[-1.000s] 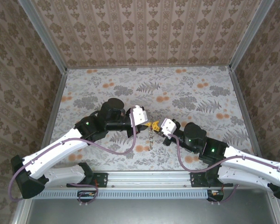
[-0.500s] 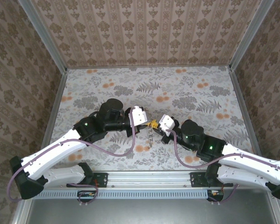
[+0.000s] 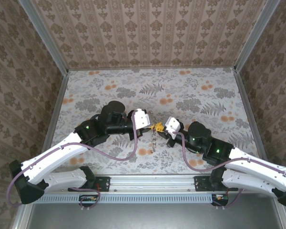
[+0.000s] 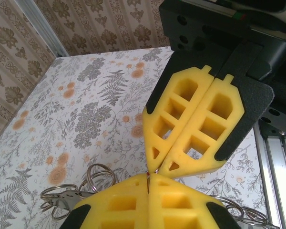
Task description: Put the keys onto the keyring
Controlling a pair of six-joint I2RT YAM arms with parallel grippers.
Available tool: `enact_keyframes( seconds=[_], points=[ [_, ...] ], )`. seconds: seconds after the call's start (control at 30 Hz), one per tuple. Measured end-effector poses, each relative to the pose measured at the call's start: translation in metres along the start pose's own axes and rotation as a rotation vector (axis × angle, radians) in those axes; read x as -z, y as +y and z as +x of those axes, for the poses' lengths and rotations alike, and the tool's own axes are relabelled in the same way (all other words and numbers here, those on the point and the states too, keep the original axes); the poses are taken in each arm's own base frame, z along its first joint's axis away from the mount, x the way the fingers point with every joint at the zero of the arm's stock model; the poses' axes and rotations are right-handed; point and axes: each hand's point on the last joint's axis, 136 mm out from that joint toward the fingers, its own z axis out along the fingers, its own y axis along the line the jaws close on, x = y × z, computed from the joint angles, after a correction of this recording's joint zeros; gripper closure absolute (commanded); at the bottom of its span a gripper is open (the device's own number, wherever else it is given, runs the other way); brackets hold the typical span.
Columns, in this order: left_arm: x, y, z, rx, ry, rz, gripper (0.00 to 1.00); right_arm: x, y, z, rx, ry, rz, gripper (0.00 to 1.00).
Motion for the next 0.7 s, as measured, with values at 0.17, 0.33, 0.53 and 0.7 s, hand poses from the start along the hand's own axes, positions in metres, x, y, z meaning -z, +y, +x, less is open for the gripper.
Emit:
enact_keyframes(
  seconds=[0.17, 0.33, 0.53, 0.7],
  points=[
    [0.0, 0.0, 0.0, 0.001, 0.001, 0.002, 1.0, -0.003, 0.002, 0.001, -0.001, -0.001, -0.015, 1.0],
    [0.0, -0.001, 0.002, 0.003, 0.007, 0.004, 1.0, -0.008, 0.005, 0.005, 0.004, 0.013, -0.034, 1.0],
    [0.0, 0.0, 0.005, 0.008, 0.016, 0.003, 1.0, -0.011, 0.006, 0.008, 0.004, 0.022, -0.035, 1.0],
    [0.003, -0.002, 0.003, 0.004, 0.0, 0.006, 1.0, -0.01, 0.01, 0.005, 0.003, 0.004, -0.058, 1.0]
  ],
)
